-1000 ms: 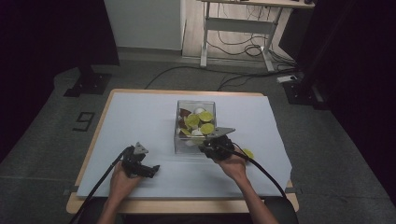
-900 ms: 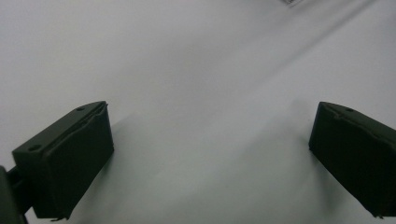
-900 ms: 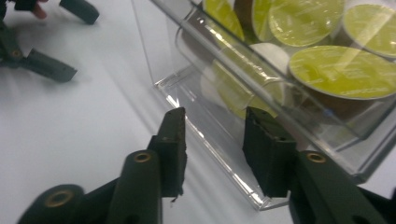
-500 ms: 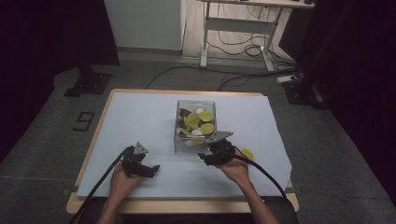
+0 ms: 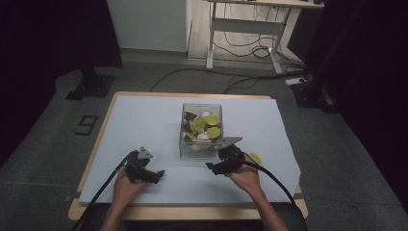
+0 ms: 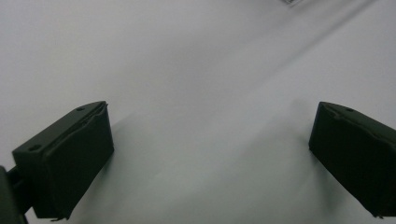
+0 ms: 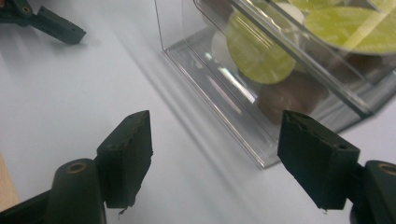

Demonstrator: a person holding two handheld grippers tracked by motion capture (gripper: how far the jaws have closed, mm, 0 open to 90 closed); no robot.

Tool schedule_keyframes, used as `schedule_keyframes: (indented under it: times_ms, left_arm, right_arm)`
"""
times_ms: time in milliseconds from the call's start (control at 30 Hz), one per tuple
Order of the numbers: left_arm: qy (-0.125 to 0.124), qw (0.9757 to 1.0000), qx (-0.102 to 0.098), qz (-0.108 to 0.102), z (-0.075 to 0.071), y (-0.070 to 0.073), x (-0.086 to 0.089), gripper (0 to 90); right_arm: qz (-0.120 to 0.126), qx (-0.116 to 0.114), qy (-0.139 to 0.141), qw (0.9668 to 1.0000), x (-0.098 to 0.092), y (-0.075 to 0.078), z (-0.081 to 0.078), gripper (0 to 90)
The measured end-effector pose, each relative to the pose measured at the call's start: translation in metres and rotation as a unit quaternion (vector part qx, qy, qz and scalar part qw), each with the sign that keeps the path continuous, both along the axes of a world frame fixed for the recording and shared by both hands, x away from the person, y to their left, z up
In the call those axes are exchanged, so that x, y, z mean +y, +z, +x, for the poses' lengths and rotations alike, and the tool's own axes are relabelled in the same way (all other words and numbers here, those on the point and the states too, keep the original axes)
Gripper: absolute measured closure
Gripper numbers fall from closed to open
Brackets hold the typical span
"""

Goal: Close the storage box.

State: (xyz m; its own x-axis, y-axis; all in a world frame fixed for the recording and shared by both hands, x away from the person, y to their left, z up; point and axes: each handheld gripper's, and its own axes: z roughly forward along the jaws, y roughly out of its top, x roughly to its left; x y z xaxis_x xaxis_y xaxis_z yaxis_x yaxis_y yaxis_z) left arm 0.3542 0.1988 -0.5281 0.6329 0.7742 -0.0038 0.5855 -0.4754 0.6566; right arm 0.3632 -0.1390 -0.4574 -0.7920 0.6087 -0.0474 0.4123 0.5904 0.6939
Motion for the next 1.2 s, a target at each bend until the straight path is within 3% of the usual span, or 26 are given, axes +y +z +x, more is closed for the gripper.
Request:
schedule_keyframes:
  times_ms: [633, 900, 1200]
  left_arm:
    - [0.001, 1.0, 0.0, 0.0, 0.0, 0.0, 0.0, 0.0]
    - [0.001, 1.0, 0.0, 0.0, 0.0, 0.0, 0.0, 0.0]
    - [0.001, 1.0, 0.0, 0.0, 0.0, 0.0, 0.0, 0.0]
  right_arm:
    - [-0.013, -0.006, -0.025, 0.9996, -0.027, 0.005, -0.006, 18.6]
    - [-0.003, -0.009, -0.035, 0.9993, -0.038, 0.008, -0.007, 15.1]
    - [-0.024, -0.021, -0.058, 0.9978, -0.05, 0.009, -0.006, 13.8]
